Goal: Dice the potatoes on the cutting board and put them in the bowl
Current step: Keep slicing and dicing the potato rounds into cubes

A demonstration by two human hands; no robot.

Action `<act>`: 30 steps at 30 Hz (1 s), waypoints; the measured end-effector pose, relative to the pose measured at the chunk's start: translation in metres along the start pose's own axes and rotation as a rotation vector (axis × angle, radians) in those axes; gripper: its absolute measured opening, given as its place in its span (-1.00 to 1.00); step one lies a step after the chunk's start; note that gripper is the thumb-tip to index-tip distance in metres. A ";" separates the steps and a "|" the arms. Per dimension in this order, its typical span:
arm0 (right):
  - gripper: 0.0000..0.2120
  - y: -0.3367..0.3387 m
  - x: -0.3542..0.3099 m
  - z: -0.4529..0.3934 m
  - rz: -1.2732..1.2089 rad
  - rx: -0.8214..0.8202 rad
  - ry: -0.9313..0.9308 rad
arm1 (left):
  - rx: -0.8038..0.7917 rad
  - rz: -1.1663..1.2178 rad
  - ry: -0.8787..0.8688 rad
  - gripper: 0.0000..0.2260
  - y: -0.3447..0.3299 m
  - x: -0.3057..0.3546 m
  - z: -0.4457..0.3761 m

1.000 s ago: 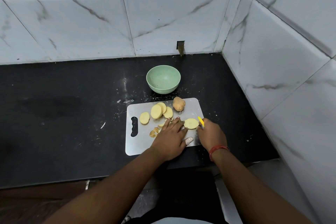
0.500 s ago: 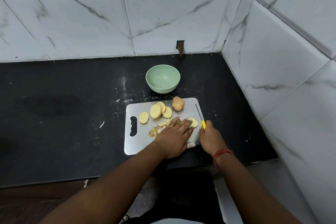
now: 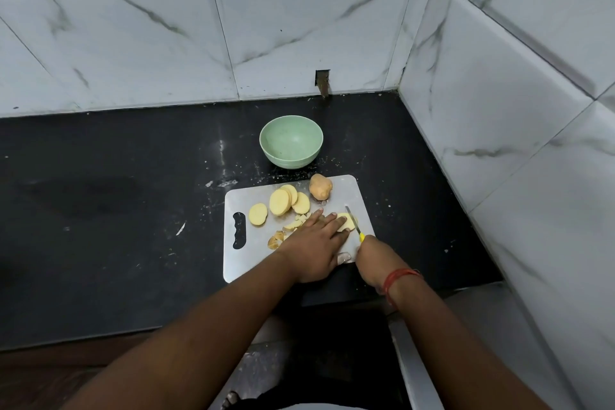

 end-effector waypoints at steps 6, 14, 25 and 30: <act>-0.73 -0.007 0.005 0.008 0.032 -0.040 -0.011 | -0.009 -0.015 -0.007 -0.44 -0.001 -0.003 0.000; -0.83 -0.027 0.043 0.049 -0.078 -0.033 -0.019 | 0.005 -0.001 -0.009 -0.43 -0.001 -0.003 0.000; -0.75 0.001 0.007 0.020 -0.084 0.008 -0.018 | 0.034 0.000 -0.026 -0.43 0.003 -0.009 0.008; -0.69 -0.003 -0.003 0.014 -0.016 -0.050 -0.039 | 0.010 -0.016 -0.021 -0.44 0.003 -0.006 0.005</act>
Point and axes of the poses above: each hand's wrist, its own z-axis away from the middle knuckle, its own y-axis out of the back of the hand, x = y × z, the point moved 10 cm from there along -z, towards the middle knuckle, and after that the axes turned 5 degrees about -y, right-handed, at the moved point
